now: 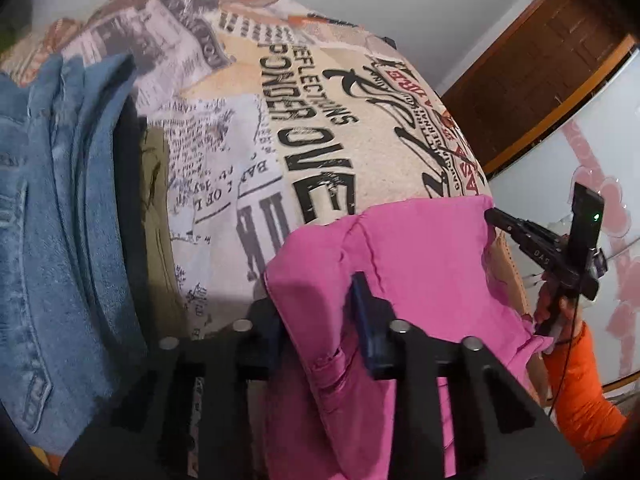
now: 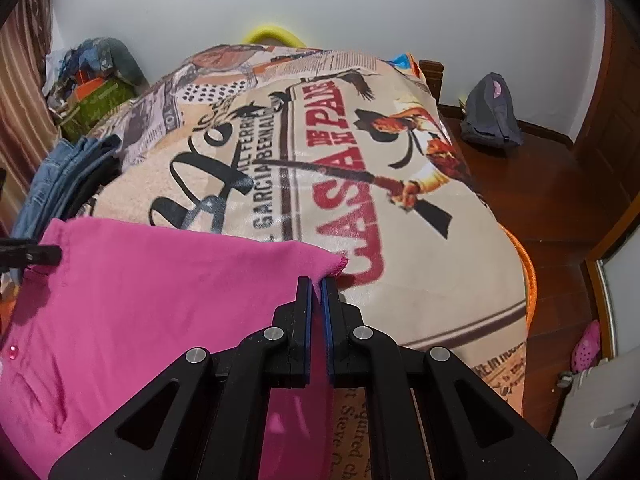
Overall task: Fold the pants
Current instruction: 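Close the right tool on the pants edge while the left tool grasps the waistband, then lift the pants with both tools and fold them over onto themselves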
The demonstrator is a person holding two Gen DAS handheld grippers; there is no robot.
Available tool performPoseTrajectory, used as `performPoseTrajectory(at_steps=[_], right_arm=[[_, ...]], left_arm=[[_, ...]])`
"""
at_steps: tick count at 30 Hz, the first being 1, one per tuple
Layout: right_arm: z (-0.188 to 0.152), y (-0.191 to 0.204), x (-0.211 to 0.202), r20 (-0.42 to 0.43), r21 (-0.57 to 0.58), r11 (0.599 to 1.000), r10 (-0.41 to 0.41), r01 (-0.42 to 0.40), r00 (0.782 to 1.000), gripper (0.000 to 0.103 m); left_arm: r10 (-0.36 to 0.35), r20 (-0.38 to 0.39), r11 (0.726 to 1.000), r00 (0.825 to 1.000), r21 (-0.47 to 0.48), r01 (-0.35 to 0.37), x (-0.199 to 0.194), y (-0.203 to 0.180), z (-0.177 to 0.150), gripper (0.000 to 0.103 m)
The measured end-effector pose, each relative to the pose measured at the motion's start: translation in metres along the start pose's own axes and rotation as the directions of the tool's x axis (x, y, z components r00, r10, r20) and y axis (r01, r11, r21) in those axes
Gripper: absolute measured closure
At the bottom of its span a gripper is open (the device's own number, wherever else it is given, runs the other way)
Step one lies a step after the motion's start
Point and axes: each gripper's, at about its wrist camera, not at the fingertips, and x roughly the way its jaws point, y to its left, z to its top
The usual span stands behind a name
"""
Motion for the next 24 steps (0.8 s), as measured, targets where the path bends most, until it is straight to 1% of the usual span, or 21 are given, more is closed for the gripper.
performPoseTrajectory(at_steps=[4, 6, 9, 12, 17, 19, 22, 23, 24], right_arm=[[0.005, 0.003, -0.015, 0.034, -0.004, 1.0, -0.01, 0.01, 0.999, 0.098], [0.01, 0.005, -0.025, 0.056, -0.006, 1.0, -0.016, 0.017, 0.998, 0.099], [0.019, 0.009, -0.047, 0.105, -0.003, 1.0, -0.028, 0.029, 0.994, 0.099], [0.026, 0.012, -0.074, 0.154, 0.007, 1.0, -0.021, 0.02, 0.988, 0.099], [0.026, 0.021, -0.117, 0.203, -0.004, 1.0, -0.007, 0.008, 0.979, 0.099], [0.021, 0.026, -0.128, 0.2, -0.023, 1.0, 0.006, -0.002, 0.98, 0.099], [0.015, 0.035, -0.128, 0.155, -0.037, 0.999, 0.029, -0.023, 0.987, 0.098], [0.014, 0.038, -0.123, 0.134, -0.048, 0.999, 0.029, -0.023, 0.991, 0.097], [0.014, 0.041, -0.116, 0.118, -0.062, 0.998, 0.019, -0.012, 0.993, 0.092]], left_arm=[[0.047, 0.058, 0.998, 0.997, 0.031, -0.049, -0.016, -0.017, 0.003, 0.082], [0.069, 0.099, 0.996, 0.993, 0.051, -0.074, -0.031, -0.026, 0.005, 0.083], [0.071, 0.146, 0.993, 0.987, 0.08, -0.083, -0.056, -0.038, 0.007, 0.083], [0.075, 0.183, 0.989, 0.98, 0.112, -0.096, -0.08, -0.051, 0.006, 0.084], [0.081, 0.209, 0.98, 0.975, 0.16, -0.115, -0.11, -0.071, -0.008, 0.084], [0.091, 0.2, 0.976, 0.976, 0.178, -0.127, -0.115, -0.077, -0.016, 0.083], [0.116, 0.175, 0.973, 0.978, 0.178, -0.147, -0.11, -0.075, -0.022, 0.083], [0.121, 0.169, 0.973, 0.978, 0.177, -0.151, -0.107, -0.074, -0.024, 0.083], [0.125, 0.161, 0.973, 0.979, 0.176, -0.153, -0.103, -0.071, -0.024, 0.083]])
